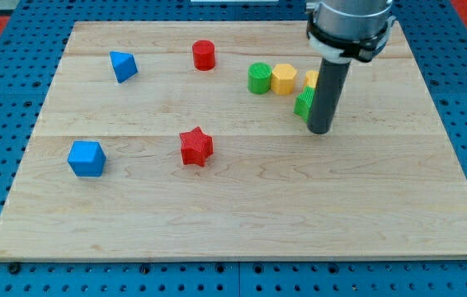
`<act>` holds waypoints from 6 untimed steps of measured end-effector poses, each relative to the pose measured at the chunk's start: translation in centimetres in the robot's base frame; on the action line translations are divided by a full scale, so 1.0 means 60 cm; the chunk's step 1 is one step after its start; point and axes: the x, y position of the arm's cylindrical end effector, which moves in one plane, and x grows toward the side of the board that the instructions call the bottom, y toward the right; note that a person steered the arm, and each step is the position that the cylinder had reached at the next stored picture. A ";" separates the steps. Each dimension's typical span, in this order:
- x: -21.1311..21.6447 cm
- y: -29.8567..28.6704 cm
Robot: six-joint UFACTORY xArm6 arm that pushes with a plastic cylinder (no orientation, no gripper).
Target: Move the red star slight left and up
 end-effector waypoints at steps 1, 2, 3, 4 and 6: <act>0.034 -0.050; 0.091 -0.099; 0.128 -0.136; 0.110 -0.195; 0.099 -0.309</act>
